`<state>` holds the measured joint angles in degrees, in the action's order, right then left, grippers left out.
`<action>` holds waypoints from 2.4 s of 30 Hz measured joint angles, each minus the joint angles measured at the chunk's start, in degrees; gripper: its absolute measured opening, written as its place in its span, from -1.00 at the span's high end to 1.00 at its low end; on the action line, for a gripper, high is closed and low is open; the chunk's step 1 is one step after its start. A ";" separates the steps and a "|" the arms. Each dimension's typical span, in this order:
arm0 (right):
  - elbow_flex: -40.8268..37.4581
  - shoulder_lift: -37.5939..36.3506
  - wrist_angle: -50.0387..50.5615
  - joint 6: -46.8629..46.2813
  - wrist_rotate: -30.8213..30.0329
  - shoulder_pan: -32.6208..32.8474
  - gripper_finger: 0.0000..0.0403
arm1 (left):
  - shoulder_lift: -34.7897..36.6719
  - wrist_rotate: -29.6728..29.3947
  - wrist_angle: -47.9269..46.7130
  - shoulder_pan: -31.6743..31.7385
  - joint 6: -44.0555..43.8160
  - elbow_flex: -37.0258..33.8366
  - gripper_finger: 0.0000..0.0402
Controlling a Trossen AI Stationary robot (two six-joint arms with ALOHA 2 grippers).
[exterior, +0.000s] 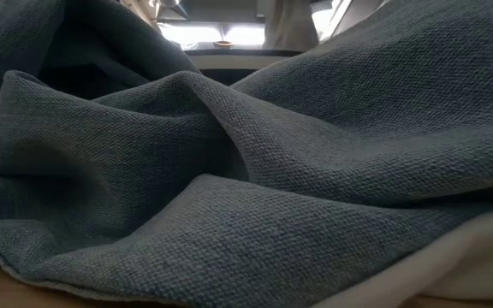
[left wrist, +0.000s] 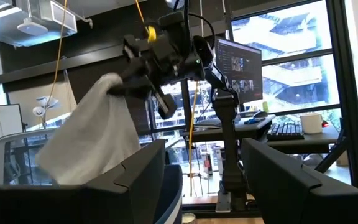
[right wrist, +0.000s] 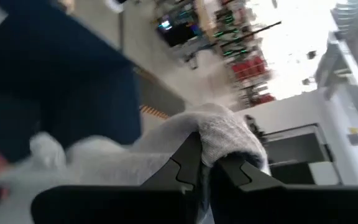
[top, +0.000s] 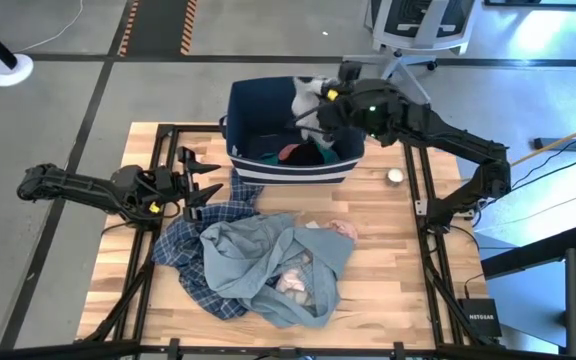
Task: Sort clothes
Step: Put the gray shorts into the blue laundry bin, then put the pink sock into the blue laundry bin
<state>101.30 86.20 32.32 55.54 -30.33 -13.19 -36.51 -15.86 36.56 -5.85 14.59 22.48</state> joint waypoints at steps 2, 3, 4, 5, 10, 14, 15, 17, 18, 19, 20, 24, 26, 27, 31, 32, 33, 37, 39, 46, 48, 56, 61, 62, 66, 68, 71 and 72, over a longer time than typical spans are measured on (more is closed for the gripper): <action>0.00 0.98 2.36 -1.22 0.04 0.00 0.84 | -0.02 0.00 -0.04 0.02 -0.02 0.00 -0.03; 0.00 1.34 4.02 -1.77 0.43 0.00 0.80 | -0.02 0.00 -0.02 0.00 -0.07 0.02 -0.03; -0.01 1.69 6.02 -2.66 1.20 0.00 0.76 | -0.02 0.00 -0.02 0.02 -0.17 0.00 -0.03; -0.02 2.00 7.83 -3.38 1.86 0.00 0.70 | 0.00 0.00 -0.04 0.02 -0.16 0.00 -0.03; -0.02 2.21 16.51 -7.06 5.51 0.08 0.34 | -0.02 0.00 -0.07 0.00 -0.11 0.00 -0.03; 0.02 0.95 21.29 -9.11 5.54 0.09 0.12 | -0.01 0.00 -0.07 0.00 -0.04 0.01 -0.03; 0.35 0.58 22.79 -9.92 5.68 0.08 0.08 | -0.01 0.00 -0.08 0.00 -0.03 0.00 -0.03; 1.92 0.43 27.02 -10.77 6.03 0.04 0.03 | 0.00 0.00 -0.08 0.02 -0.02 0.00 -0.03; 3.03 0.43 29.29 -11.19 6.63 0.04 0.01 | -0.02 0.00 -0.10 0.01 -0.02 0.01 -0.03; 4.02 0.43 31.69 -11.69 7.60 0.07 0.00 | 0.00 0.00 -0.09 0.02 -0.02 0.00 -0.03; 4.98 0.43 33.61 -12.18 8.83 0.08 0.00 | -0.01 0.00 -0.09 0.01 -0.02 0.00 -0.03; 7.93 0.38 38.02 -17.00 19.11 1.24 0.00 | -0.02 0.00 -0.09 0.01 -0.02 0.01 -0.03; 8.49 0.29 39.34 -19.05 23.81 3.07 0.01 | -0.02 -0.01 -0.09 0.02 -0.02 0.01 -0.03; 8.52 0.22 39.45 -19.65 25.20 4.50 0.01 | -0.02 -0.01 -0.09 0.02 -0.02 0.00 -0.03; 6.79 0.08 38.99 -21.59 26.00 11.96 0.01 | 0.00 -0.02 -0.07 0.02 -0.15 0.00 -0.03; 5.85 0.10 38.53 -22.10 25.92 14.01 0.01 | 0.00 -0.02 -0.07 0.02 -0.20 0.01 -0.03; 4.66 0.12 37.74 -22.48 25.60 16.04 0.01 | -0.01 -0.01 -0.07 0.02 -0.21 0.00 -0.03; -1.80 0.12 33.25 -23.85 22.47 23.90 0.01 | -0.02 -0.02 -0.07 0.02 -0.20 0.00 -0.03; -6.10 0.12 29.66 -24.25 21.92 27.33 0.01 | 0.00 -0.01 -0.07 0.00 -0.22 0.01 -0.03; -21.97 0.19 18.05 -24.45 21.92 35.58 0.01 | -0.02 -0.01 -0.01 0.01 -0.54 0.00 -0.03; -25.87 0.19 16.54 -25.33 21.84 36.93 0.01 | -0.01 -0.02 -0.02 0.01 -0.59 0.00 -0.03; -38.52 0.19 5.42 -28.85 21.90 42.27 0.01 | -0.02 -0.02 0.00 0.02 -0.63 0.00 -0.03; -43.09 0.19 -1.90 -26.55 21.79 45.06 0.01 | -0.02 -0.02 0.02 0.01 -0.63 0.01 -0.03; -43.75 0.28 -2.93 -25.48 21.77 45.39 0.01 | -0.02 -0.02 0.02 0.01 -0.64 0.00 -0.03; -45.49 1.51 -5.42 -21.75 21.73 46.88 0.01 | -0.01 -0.02 0.02 0.02 -0.66 0.01 -0.03; -45.68 2.89 -6.44 -19.43 21.73 47.54 0.01 | -0.01 -0.02 0.02 0.00 -0.66 0.00 -0.03; -45.69 5.34 -7.23 -16.03 21.75 48.26 0.01 | -0.02 -0.02 0.02 0.02 -0.66 0.00 -0.03; -45.68 6.24 -7.48 -14.92 21.75 48.28 0.01 | 0.00 -0.02 0.00 0.02 -0.65 0.02 -0.03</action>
<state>55.61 92.44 24.84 40.62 -8.58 35.09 -36.51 -15.88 36.56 -5.83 13.94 22.50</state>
